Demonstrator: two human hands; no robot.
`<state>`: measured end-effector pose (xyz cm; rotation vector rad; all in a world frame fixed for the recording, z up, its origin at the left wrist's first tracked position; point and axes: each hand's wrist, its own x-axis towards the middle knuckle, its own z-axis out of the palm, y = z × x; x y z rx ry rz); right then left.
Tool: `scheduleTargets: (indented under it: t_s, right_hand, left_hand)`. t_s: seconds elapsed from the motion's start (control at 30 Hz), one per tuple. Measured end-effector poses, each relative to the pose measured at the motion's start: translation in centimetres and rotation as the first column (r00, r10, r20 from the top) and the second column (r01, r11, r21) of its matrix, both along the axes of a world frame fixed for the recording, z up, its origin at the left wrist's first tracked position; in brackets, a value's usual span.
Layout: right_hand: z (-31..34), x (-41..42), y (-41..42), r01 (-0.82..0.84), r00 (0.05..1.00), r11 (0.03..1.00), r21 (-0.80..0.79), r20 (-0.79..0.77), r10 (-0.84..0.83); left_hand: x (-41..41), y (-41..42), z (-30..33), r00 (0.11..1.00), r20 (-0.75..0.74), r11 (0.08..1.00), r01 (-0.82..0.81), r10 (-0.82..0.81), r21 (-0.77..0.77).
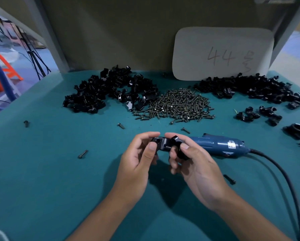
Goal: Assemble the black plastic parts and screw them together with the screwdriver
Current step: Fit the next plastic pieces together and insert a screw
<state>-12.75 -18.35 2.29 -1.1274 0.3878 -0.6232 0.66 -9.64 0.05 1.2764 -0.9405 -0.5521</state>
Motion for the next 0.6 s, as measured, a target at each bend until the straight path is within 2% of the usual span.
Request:
scheduleTargets:
  t_s: [0.13,0.37,0.6]
  right_hand:
    - [0.0,0.0,0.1,0.006,1.0,1.0,-0.006,0.005,-0.006]
    - [0.0,0.1,-0.1,0.024,0.999,0.997,0.076,0.04,-0.028]
    - [-0.1,-0.4,-0.9,-0.016,1.0,1.0,-0.014,0.023,0.016]
  left_hand:
    - [-0.4,0.1,0.1,0.995,-0.011,0.995,0.095,-0.095,0.027]
    - [-0.4,0.0,0.1,0.984,-0.051,0.985,0.172,-0.172,0.004]
    - [0.2,0.2,0.2,0.999,0.042,1.0,0.012,-0.013,0.014]
